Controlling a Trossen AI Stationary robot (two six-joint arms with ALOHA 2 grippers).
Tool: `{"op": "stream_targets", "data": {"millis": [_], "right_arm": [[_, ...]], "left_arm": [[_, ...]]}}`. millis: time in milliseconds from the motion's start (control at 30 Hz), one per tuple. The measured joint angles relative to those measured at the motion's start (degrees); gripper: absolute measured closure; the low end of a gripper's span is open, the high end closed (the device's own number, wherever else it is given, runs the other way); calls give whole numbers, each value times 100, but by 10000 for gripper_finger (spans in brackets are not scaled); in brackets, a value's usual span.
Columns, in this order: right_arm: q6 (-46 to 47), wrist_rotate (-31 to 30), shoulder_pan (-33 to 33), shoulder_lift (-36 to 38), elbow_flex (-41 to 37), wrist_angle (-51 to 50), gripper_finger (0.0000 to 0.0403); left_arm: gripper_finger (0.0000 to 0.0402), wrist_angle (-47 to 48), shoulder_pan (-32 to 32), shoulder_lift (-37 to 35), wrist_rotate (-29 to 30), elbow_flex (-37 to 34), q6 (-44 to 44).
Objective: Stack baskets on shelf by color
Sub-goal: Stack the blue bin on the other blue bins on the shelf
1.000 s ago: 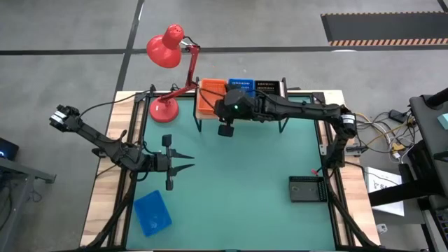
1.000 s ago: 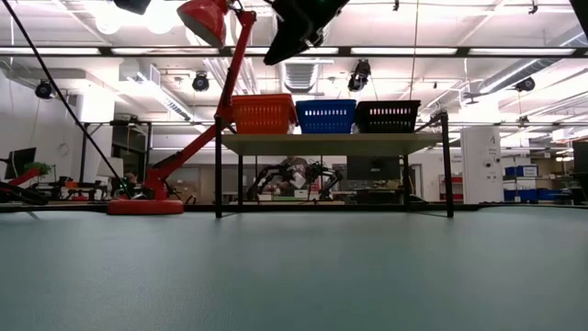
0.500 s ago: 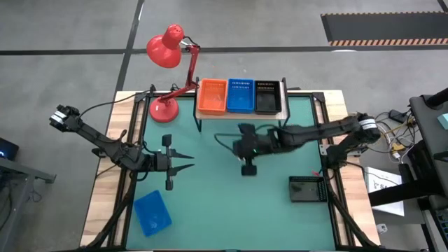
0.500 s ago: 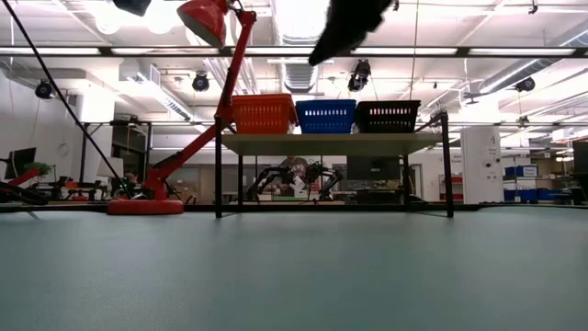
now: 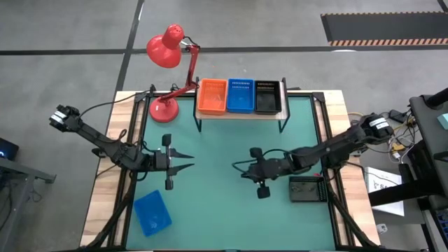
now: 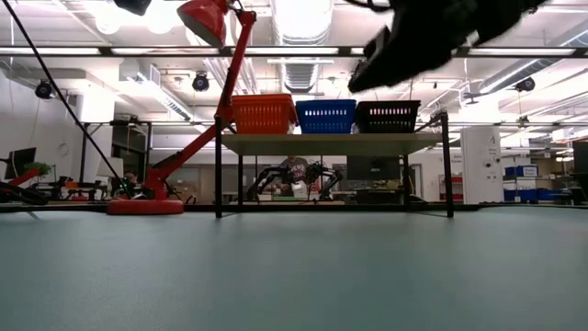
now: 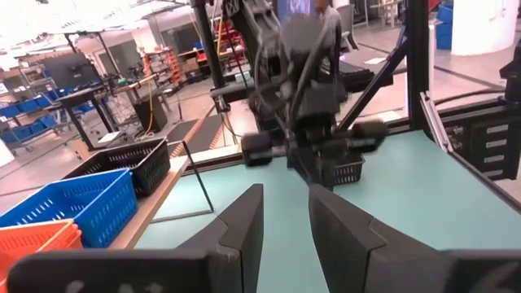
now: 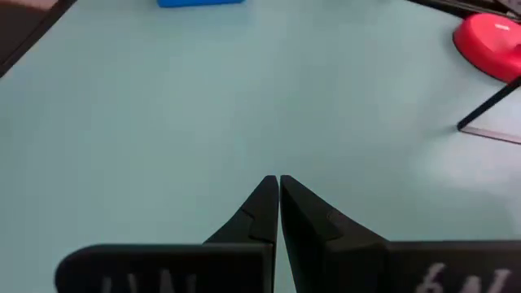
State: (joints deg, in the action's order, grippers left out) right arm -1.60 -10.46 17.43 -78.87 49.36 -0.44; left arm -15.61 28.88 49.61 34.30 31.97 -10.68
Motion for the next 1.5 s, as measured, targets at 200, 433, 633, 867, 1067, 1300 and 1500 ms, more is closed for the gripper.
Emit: {"op": "stream_targets", "data": {"millis": [200, 433, 633, 867, 1067, 1300, 1500], "right_arm": [[-267, 7, 88, 2, -953, 1817, 394], [-895, 48, 110, 40, -1871, 3603, 394], [-1166, 362, 107, 244, -2421, 3944, 394], [-1601, 559, 105, 821, -2981, 4172, 394], [-1924, 652, -163, 1435, -3446, 4672, 394], [-2022, 1775, -1203, 1824, -3659, 4727, 394], [-2014, 1997, -1775, 2230, -4004, 4742, 394]], "left_arm": [[317, -117, 0, 148, 0, 0, 3], [317, -968, 0, 670, 0, 0, -39], [318, -1503, -2, 1355, -1, 2, 586], [318, -1847, -318, 2397, 59, 329, 1171], [318, -1642, -763, 2956, -145, 807, 1188], [318, -1490, -1192, 3281, -249, 1153, 1180], [318, -1469, -1250, 3315, -280, 1176, 1187]]}}
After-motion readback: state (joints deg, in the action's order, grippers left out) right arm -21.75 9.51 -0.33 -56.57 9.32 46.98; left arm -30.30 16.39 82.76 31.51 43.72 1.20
